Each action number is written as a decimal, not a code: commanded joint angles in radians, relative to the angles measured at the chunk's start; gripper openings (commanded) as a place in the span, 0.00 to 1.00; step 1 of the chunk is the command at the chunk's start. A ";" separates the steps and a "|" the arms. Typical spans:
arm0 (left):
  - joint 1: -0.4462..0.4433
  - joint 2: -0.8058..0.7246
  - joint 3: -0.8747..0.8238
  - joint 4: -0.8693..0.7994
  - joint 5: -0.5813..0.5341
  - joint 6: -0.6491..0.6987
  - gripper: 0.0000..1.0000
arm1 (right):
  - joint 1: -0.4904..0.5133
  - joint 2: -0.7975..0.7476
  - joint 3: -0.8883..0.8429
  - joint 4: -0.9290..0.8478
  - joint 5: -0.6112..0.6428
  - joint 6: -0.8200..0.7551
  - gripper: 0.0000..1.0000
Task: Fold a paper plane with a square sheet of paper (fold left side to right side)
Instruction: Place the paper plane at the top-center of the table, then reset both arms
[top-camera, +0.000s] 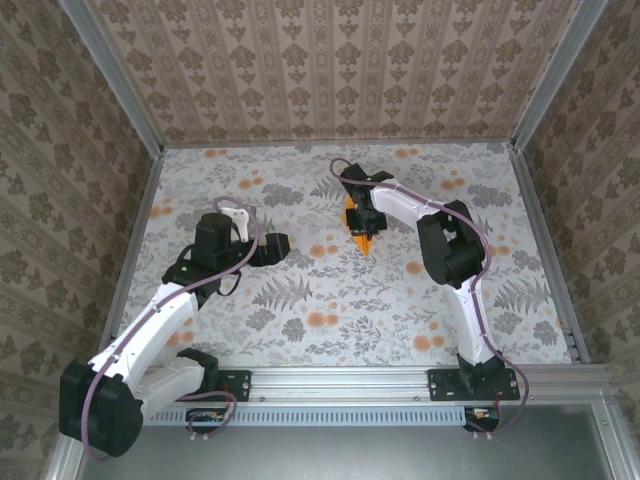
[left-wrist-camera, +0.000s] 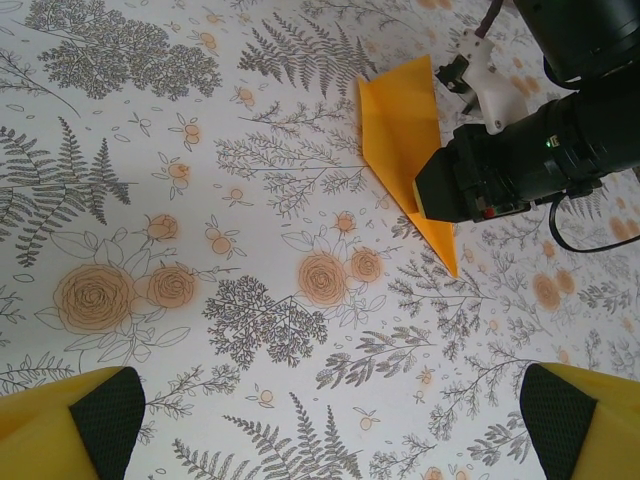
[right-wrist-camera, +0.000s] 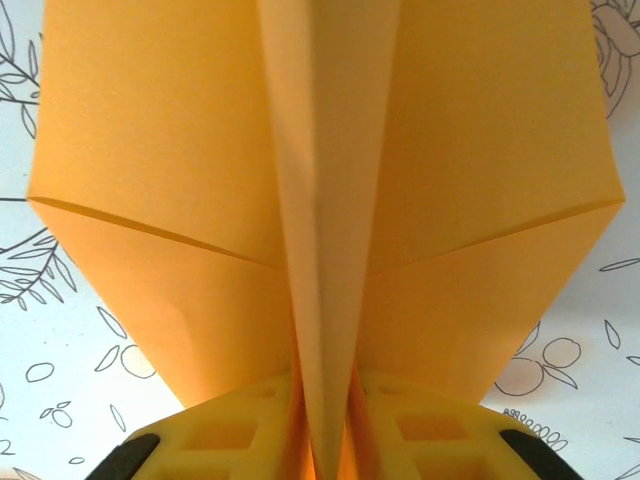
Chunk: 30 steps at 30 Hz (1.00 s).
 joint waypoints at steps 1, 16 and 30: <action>0.013 0.008 0.033 -0.035 -0.007 0.009 1.00 | 0.004 -0.050 -0.008 -0.047 0.005 -0.015 0.24; 0.153 0.034 0.052 -0.023 0.059 -0.047 1.00 | 0.024 -0.415 -0.162 -0.075 0.095 -0.024 0.47; 0.282 -0.099 -0.181 0.235 -0.531 0.222 1.00 | -0.225 -1.070 -0.962 0.614 0.313 -0.161 1.00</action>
